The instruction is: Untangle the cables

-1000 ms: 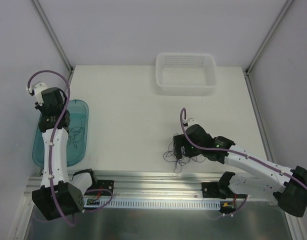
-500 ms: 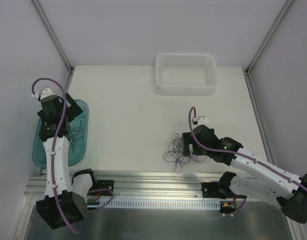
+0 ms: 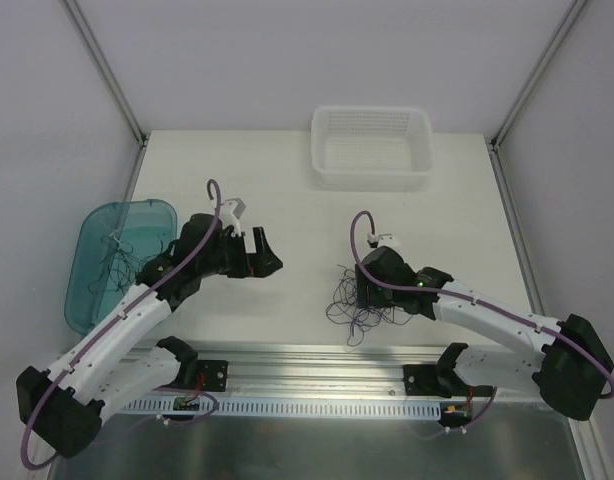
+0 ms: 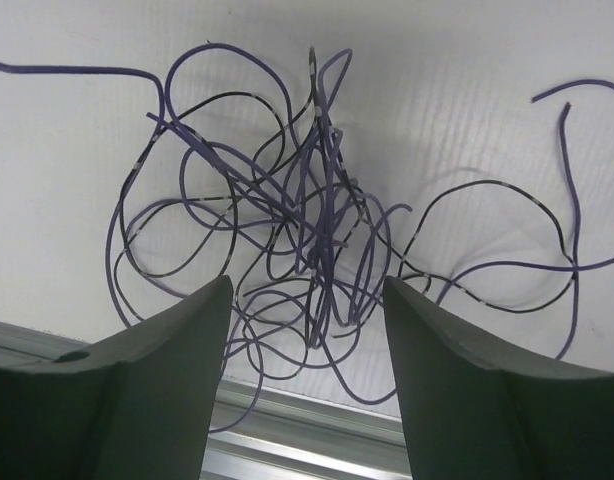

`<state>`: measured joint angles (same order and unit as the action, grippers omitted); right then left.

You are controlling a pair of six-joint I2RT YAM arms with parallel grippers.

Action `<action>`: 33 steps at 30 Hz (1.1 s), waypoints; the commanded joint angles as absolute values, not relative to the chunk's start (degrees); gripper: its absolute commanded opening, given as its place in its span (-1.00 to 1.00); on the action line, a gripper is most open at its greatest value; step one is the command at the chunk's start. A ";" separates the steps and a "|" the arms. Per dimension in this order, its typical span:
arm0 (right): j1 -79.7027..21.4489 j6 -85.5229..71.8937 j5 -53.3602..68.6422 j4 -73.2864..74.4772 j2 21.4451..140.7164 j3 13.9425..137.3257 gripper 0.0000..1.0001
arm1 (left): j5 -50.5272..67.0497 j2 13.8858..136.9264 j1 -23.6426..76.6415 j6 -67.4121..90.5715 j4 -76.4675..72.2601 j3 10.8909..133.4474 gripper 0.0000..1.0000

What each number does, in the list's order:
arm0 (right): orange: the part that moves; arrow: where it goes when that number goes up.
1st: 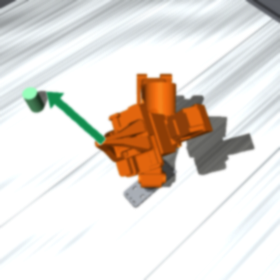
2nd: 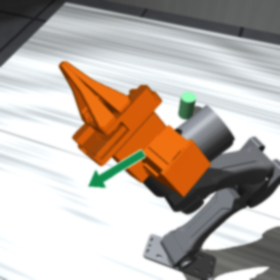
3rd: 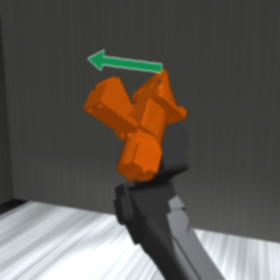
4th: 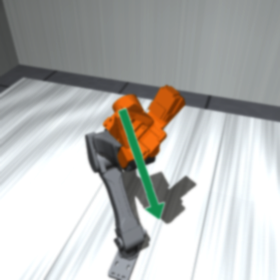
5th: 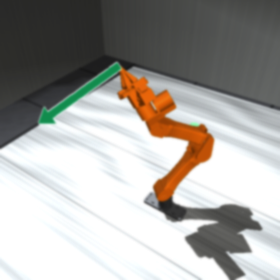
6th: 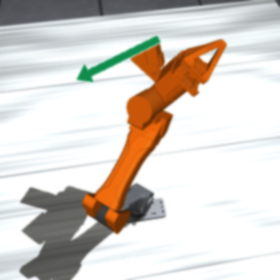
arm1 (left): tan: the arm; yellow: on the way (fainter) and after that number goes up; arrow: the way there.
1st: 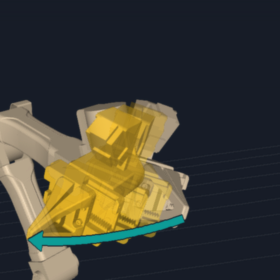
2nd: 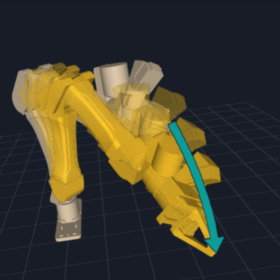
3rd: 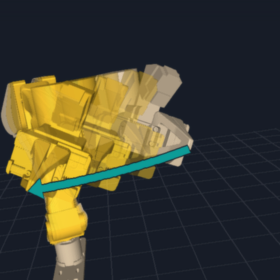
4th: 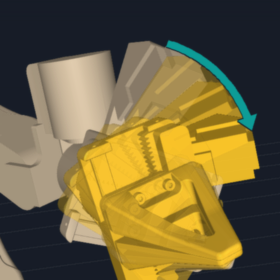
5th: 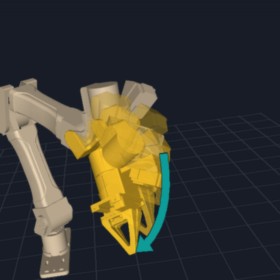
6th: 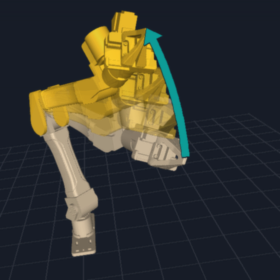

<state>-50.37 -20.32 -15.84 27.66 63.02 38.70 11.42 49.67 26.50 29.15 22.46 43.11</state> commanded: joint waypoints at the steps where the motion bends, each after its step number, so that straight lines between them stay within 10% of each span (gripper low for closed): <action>1: -50.36 -22.24 -14.15 22.16 66.00 38.41 0.28 | 9.24 52.72 34.96 34.62 15.30 42.28 0.96; 9: -54.04 -20.04 -9.58 15.65 73.91 43.58 -0.51 | 3.61 58.62 46.49 37.88 11.42 40.61 0.93; 14: -56.25 -19.34 -8.62 14.33 81.03 51.23 -0.66 | 0.62 54.94 46.76 39.37 11.43 38.32 0.92; 26: -56.69 -16.44 -15.45 21.52 76.65 54.67 -0.03 | -1.76 54.13 47.90 41.39 11.34 36.56 0.92; 33: -53.27 -22.49 -25.66 29.70 65.58 48.44 -0.01 | -5.35 63.17 51.41 42.80 11.16 42.35 0.92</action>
<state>-55.42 -18.90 -18.61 24.32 69.23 50.65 -1.89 60.53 49.67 41.34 12.80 38.06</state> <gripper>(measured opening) 0.498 0.960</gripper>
